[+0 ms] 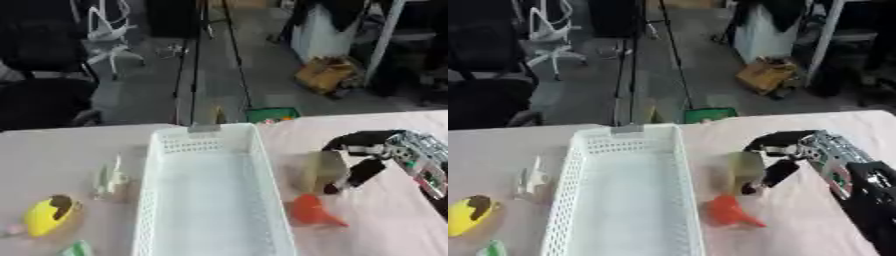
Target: Pick up objects on the table and place them in the box.
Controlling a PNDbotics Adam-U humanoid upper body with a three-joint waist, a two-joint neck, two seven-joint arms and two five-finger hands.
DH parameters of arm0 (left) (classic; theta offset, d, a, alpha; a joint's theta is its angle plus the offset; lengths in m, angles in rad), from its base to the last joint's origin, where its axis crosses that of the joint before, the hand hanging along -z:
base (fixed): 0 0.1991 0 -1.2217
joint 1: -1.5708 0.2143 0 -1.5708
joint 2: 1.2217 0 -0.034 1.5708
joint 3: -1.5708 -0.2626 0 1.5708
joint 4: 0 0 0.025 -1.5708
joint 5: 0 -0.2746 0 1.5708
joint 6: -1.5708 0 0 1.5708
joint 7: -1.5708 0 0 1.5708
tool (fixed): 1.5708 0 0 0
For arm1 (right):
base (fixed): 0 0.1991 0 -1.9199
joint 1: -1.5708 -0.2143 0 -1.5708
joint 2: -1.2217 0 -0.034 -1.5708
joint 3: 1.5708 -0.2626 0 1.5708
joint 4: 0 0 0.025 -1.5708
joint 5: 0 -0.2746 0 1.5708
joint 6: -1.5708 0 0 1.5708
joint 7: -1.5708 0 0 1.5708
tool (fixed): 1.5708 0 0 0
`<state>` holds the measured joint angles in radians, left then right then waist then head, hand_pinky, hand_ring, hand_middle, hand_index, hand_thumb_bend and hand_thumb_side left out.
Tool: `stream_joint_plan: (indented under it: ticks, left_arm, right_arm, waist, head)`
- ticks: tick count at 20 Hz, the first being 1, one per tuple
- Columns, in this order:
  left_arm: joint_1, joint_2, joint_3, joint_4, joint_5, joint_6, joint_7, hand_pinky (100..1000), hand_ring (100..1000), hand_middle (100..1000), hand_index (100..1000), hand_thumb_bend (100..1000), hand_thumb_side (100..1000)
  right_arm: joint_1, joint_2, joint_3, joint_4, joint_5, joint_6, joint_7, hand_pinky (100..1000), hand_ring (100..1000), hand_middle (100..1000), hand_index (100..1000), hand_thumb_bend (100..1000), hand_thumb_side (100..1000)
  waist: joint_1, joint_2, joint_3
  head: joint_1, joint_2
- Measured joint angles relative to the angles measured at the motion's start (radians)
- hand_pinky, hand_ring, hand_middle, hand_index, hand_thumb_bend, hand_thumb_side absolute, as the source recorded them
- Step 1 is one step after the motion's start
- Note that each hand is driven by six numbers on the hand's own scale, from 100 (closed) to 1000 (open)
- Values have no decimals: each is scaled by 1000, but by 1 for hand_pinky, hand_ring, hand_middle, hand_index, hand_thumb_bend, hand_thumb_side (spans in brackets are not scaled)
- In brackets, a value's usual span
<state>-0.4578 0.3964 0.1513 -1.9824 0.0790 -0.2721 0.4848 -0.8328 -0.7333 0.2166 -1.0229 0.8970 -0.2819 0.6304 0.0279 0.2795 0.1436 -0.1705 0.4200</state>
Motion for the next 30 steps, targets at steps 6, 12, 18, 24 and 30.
stream_joint_plan:
  ticks: [6,12,18,24,30]
  left_arm:
    - [-1,0,0,0,0,0,0,855,956,891,906,186,1000]
    - [-1,0,0,0,0,0,0,855,955,891,905,184,1000]
    - [-2,0,0,0,0,0,0,855,955,890,905,176,1000]
    - [-6,-1,0,0,0,0,0,855,956,890,905,175,1000]
    - [-9,-1,0,0,0,0,0,855,955,890,905,175,1000]
  right_arm:
    - [-5,2,0,8,11,4,5,964,992,912,1000,726,773]
    - [-7,7,0,10,28,5,-26,951,975,855,950,703,765]
    - [-8,8,0,15,56,-1,-68,936,956,787,889,662,760]
    - [11,2,0,2,69,-8,-111,929,947,708,834,630,743]
    - [23,-2,0,-11,70,-8,-129,926,938,624,769,589,729]
  waist:
    - [0,3,0]
    - [0,4,0]
    - [0,4,0]
    - [-3,4,0]
    - [-6,4,0]
  head:
    - [-3,0]
    - [-5,0]
    - [-7,0]
    - [-8,0]
    - [-10,0]
